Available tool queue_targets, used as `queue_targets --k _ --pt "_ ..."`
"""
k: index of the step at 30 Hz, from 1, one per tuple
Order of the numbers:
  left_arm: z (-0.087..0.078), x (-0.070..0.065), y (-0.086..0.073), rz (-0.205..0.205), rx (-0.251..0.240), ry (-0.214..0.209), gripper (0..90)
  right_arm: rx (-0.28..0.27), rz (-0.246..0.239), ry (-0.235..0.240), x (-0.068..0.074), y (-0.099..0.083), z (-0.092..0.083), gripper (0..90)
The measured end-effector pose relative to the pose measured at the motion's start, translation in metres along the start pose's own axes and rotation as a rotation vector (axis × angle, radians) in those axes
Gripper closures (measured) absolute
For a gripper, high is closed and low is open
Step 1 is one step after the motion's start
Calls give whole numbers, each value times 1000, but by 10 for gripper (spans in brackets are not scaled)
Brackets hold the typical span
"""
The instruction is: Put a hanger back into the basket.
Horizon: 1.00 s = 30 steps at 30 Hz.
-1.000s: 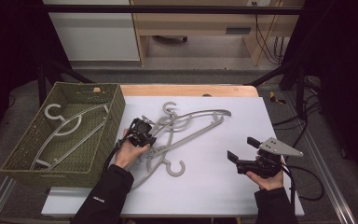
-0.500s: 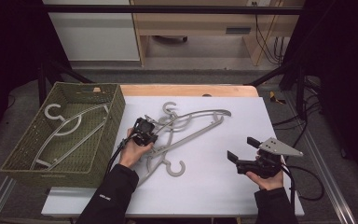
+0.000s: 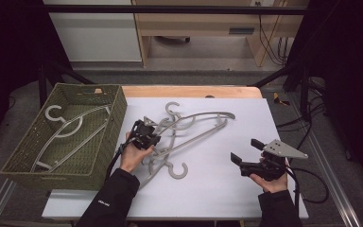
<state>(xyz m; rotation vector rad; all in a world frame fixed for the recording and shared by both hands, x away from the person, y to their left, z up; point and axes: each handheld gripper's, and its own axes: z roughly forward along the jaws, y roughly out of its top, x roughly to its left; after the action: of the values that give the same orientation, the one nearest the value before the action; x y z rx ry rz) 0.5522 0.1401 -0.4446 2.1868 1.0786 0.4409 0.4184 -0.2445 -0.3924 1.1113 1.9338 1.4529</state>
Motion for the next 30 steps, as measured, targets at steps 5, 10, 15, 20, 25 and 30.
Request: queue_targets --k 5,10,15,20,25,30 --pt "-17 -5 3 13 -54 -7 820 0 -1 -2 0 0 0 69" --pt "-31 -6 5 -3 -97 -26 820 -1 2 1 0 0 -1 69" --pt "-47 -4 7 -21 -142 -34 820 1 0 -2 0 0 0 69" --pt "-67 -5 10 -11 -175 -28 820 -1 0 -3 0 0 -1 69" --pt "-88 -5 14 -7 -205 -27 820 -1 0 -3 0 0 -1 66" --pt "-107 -1 14 -4 -234 -33 819 -2 -1 -4 0 0 -1 62"
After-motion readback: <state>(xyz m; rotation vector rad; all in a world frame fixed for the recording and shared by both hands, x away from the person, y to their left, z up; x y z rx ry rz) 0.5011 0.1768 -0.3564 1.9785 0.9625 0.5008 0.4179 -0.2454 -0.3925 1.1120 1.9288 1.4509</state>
